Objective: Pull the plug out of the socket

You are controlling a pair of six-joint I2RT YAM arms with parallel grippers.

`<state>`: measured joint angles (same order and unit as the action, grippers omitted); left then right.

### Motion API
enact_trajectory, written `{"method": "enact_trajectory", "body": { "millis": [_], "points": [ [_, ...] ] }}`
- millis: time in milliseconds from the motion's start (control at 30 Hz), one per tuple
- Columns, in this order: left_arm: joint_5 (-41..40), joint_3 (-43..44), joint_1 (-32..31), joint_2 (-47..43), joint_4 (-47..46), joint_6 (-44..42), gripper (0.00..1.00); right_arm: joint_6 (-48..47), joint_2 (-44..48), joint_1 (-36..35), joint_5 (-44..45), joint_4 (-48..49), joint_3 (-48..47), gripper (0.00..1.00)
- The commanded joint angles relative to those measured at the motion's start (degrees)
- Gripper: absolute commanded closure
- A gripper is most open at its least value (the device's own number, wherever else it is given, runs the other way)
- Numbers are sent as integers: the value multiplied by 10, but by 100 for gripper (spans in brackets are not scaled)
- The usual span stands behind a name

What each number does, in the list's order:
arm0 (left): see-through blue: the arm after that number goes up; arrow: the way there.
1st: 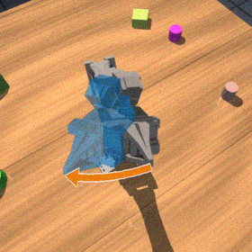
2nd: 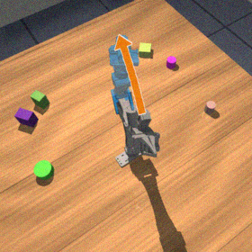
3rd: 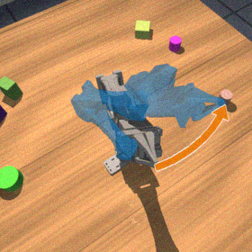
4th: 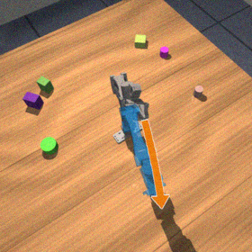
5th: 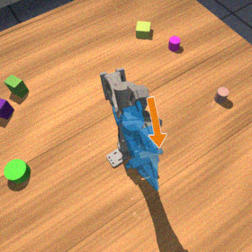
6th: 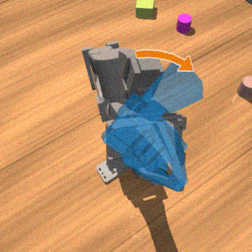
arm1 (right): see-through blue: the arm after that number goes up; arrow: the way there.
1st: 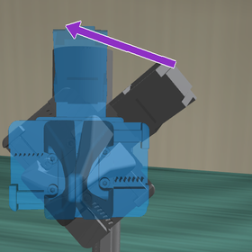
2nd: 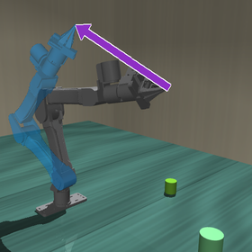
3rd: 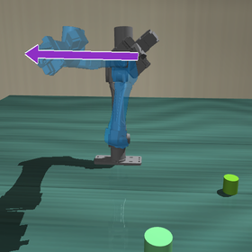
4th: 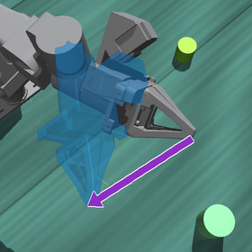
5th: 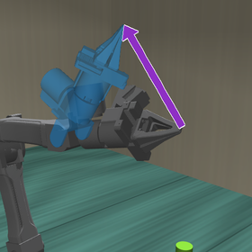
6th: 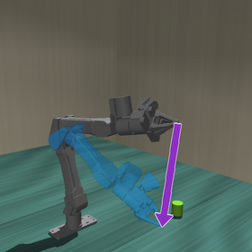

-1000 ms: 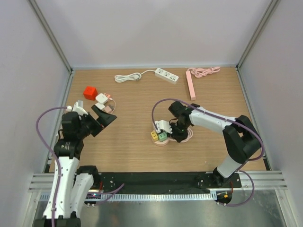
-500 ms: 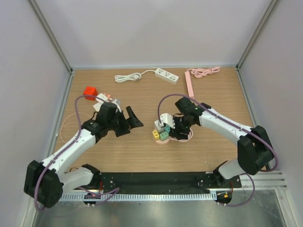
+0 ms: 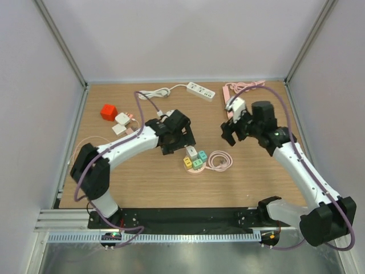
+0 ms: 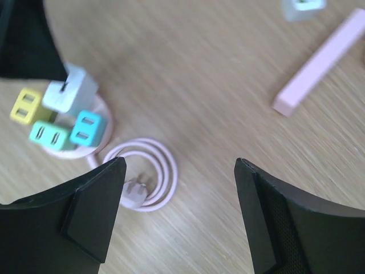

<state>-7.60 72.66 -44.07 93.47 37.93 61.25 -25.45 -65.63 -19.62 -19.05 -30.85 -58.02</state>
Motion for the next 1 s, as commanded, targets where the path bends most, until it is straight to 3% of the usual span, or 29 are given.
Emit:
{"method": "enact_trajectory", "body": {
  "millis": [0,267,667,733,833,967],
  "points": [
    [-65,68,-25,50,104,12,0,120,31,71,-21,74,23,16],
    [-97,154,-48,119,143,22,0,133,57,108,-72,80,46,16],
    [-131,196,-67,181,163,41,2,131,58,108,-94,74,46,16],
    [-136,200,-69,187,163,40,8,131,58,107,-97,73,46,16],
    [-148,200,-70,198,157,33,28,131,58,108,-100,73,46,16],
    [-161,195,-73,212,145,15,37,132,57,108,-106,72,47,16]
  ]
}}
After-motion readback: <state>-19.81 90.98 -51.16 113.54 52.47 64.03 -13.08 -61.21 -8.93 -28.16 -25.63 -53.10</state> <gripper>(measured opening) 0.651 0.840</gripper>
